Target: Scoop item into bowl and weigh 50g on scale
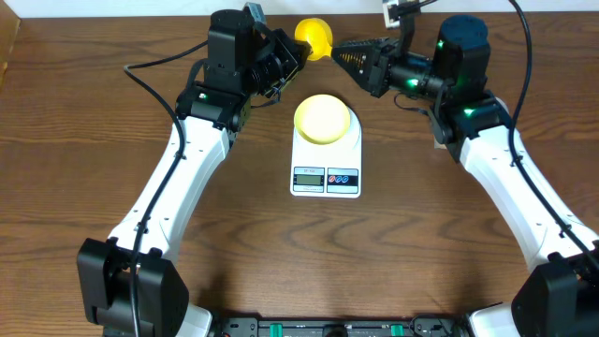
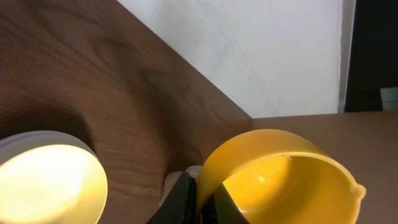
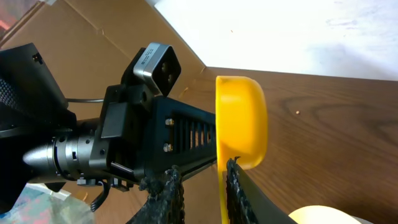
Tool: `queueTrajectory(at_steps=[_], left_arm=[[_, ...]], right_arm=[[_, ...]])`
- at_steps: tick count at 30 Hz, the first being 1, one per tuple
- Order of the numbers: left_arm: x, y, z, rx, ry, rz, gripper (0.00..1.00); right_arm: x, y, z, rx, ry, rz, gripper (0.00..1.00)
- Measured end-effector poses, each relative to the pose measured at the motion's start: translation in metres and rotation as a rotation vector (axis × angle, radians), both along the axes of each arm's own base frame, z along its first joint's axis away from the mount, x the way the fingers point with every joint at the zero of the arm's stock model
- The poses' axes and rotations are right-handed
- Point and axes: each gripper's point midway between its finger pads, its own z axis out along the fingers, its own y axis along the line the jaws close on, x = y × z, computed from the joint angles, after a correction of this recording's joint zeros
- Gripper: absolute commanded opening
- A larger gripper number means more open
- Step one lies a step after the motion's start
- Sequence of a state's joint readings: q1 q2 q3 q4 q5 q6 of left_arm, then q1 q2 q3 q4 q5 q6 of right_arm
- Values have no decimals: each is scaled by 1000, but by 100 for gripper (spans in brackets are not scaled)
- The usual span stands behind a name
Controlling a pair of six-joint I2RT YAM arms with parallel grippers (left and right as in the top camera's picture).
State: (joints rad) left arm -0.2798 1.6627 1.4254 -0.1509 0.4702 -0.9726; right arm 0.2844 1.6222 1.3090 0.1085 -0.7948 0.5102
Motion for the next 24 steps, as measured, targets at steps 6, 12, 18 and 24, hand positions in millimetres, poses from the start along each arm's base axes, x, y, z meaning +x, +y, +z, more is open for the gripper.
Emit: queueTrajectory(at_steps=[6,12,18,24], left_arm=[[0,0,0,-4,3,-2,8],[-1,-1,0,-7,4,-8,8],[-1,-2,0,-9,4,-11,8],[-1,-2,0,-9,4,-11,8]], right_arm=[[1,-1,-6,-15,19,-12,21],[2,-1,-6,-24,9,-23,15],[4,-2,-7,-29,3,-32,1],[5,-3,-7,-30,4,-37,1]])
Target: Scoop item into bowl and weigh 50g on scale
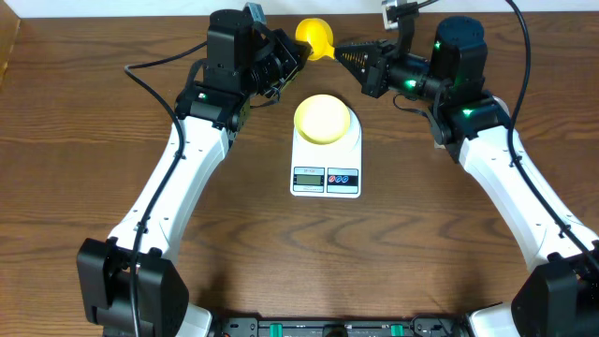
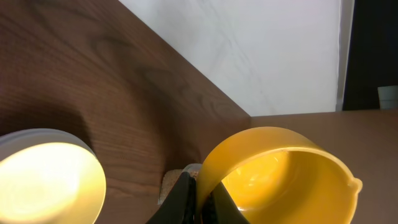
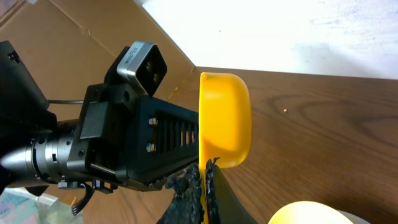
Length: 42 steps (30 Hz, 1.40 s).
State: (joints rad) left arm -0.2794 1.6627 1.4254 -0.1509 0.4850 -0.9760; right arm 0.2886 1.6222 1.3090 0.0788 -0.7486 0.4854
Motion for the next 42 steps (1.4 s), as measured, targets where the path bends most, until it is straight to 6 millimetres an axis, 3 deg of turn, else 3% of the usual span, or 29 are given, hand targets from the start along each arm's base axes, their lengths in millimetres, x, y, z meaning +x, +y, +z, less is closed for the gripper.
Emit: queueTrajectory(at_steps=[9,12,17,24,33,38,40,42], left_arm=[[0,0,1,-3,-5,-3,14],[1,1,1,5,-14,-10,21],[3,8,2,33,-43,-19,34],[5,9,5,61,-91,-42,39],[0,10,-4,227,-198,-150,61],[1,20,-13,341,-240,-181,75],[1,26,-19,380,-226,-171,96],[-1,33,-28,420,-194,-158,97]], right_arm=[[1,-1,-3,-6,12,-9,1],[2,-4,-7,-17,28,-17,1],[9,-22,-17,-39,60,-60,1],[17,-42,-23,-53,85,-109,1],[16,-49,-33,-84,109,-114,1],[26,-80,-39,-94,132,-177,1],[30,-93,-40,-95,139,-206,1],[32,-103,-43,-96,150,-226,1]])
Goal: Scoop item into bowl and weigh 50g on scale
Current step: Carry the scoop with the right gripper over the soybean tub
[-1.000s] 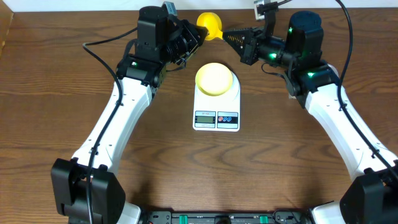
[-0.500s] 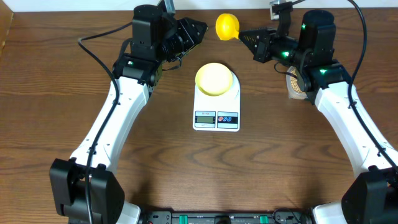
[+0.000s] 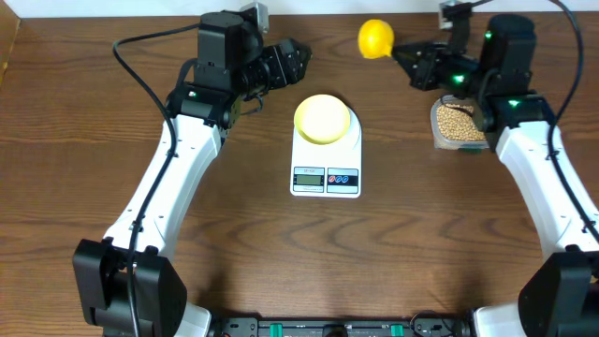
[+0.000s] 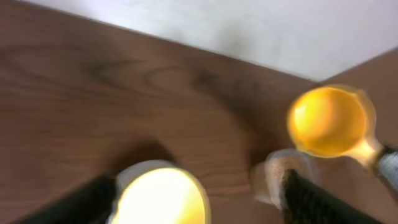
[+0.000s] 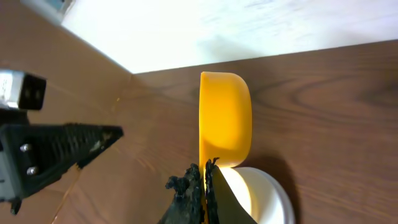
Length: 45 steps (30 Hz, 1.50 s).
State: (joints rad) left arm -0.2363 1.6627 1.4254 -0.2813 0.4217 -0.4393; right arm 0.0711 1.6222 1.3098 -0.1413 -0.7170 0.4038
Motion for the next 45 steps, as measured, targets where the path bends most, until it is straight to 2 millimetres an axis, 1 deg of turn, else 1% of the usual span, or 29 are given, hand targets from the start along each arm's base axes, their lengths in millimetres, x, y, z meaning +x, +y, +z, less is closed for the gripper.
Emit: queueTrajectory(at_steps=[2,4,10,16,20,24,28,31,33,38,40,42,45], left_arm=[[-2,6,-7,30,24,21,97],[-4,11,-15,64,49,40,97],[-10,19,-27,105,99,64,98],[-10,21,-28,114,100,72,98],[-10,22,-28,116,99,74,98],[-9,23,-28,125,88,68,98],[-12,21,-27,177,48,-9,98],[-20,20,-23,221,22,-66,98],[-26,20,-15,238,-3,-93,98],[-47,23,21,256,-83,-123,98],[-56,24,31,268,-103,-138,98],[-66,21,35,287,-112,-162,98],[-76,13,33,318,-109,-188,98]], right_arm=[[1,-5,-1,-3,5,-10,1],[1,-7,-2,-3,5,-13,1],[2,-9,-1,-5,3,-18,1],[4,-22,-5,-7,19,-46,1],[5,-24,-7,-17,24,-54,2],[5,-28,-14,-37,51,-80,1],[0,-32,-25,-65,102,-96,2],[-5,-35,-29,-96,139,-98,1],[-8,-36,-27,-127,152,-93,1],[-12,-39,-8,-190,135,-69,1],[-15,-40,-4,-215,133,-59,1],[-19,-41,-2,-236,135,-47,1],[-22,-41,-4,-252,143,-35,1]])
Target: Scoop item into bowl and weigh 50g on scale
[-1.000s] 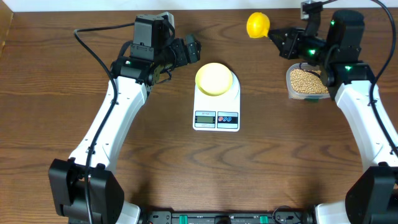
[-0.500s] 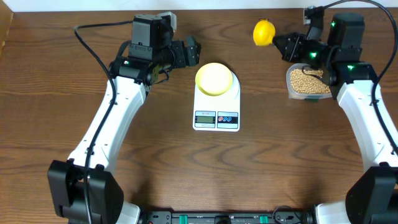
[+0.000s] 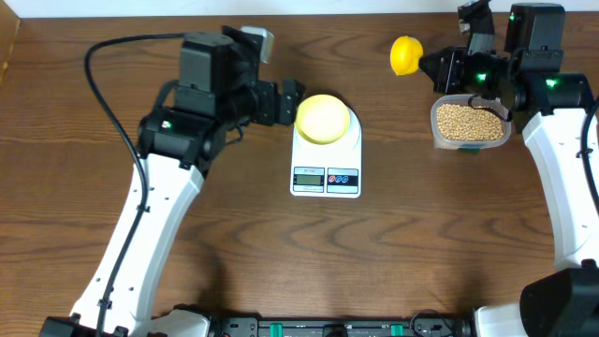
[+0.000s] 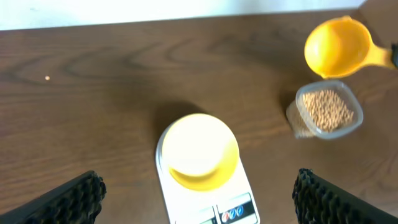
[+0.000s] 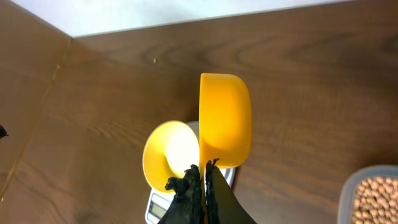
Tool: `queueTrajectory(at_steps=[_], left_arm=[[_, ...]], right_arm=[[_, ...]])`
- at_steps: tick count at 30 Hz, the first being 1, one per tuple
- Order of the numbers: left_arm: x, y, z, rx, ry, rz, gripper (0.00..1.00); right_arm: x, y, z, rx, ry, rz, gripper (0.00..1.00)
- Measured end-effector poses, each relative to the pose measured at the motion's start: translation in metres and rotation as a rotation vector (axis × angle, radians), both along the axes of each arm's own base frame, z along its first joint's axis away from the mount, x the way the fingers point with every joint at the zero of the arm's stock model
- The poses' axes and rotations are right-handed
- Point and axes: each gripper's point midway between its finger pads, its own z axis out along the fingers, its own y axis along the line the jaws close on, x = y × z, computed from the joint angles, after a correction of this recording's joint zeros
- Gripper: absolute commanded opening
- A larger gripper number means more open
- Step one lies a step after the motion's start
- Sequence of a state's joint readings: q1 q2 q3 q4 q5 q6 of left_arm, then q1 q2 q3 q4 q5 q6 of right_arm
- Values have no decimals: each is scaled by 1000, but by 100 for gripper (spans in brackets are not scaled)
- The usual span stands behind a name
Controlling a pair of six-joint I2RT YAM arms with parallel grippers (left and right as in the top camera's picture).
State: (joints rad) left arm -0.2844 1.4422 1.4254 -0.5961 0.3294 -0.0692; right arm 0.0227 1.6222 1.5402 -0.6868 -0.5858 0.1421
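Note:
A yellow scoop (image 3: 405,55) hangs in the air at the back right, bowl side turned sideways, with my right gripper (image 3: 440,67) shut on its handle; in the right wrist view the scoop (image 5: 225,121) stands just above the shut gripper (image 5: 205,180). A clear container of beans (image 3: 471,122) sits just below and right of it. A yellow bowl (image 3: 325,119) rests on the white scale (image 3: 326,178). My left gripper (image 3: 285,101) hovers wide open just left of the bowl, holding nothing; its fingers (image 4: 78,196) frame the bowl (image 4: 198,151).
The scale's display and buttons (image 3: 325,177) face the front edge. A white wall runs along the table's back edge (image 3: 309,11). Bare wooden tabletop (image 3: 393,262) lies in front of the scale.
My left gripper has drawn back from the table's rear and now sits open beside the bowl. My right gripper carried the scoop a little further right, near the bean container.
First my left gripper held the scoop behind the scale while the right fingers stood open around its handle. Then the right gripper was shut on the handle. Later the left was open and apart, the right holding the scoop alone, now beside the container.

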Motion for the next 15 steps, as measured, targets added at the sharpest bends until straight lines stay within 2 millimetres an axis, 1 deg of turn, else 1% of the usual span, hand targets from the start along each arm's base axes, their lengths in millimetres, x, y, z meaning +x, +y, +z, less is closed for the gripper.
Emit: queueTrajectory(at_steps=[4,8,12,15], left_arm=[[-17,-17,-11,44,41,-49,98],[-33,-32,-19,71,76,-96,98],[-42,-46,-20,63,93,-120,98],[-51,-57,-27,53,123,-133,98]], right_arm=[[-6,-1,-6,-16,25,11,1],[-8,-1,-8,-24,30,19,1],[-9,-1,-9,-28,33,23,1],[-11,-1,-11,-34,44,29,1]])
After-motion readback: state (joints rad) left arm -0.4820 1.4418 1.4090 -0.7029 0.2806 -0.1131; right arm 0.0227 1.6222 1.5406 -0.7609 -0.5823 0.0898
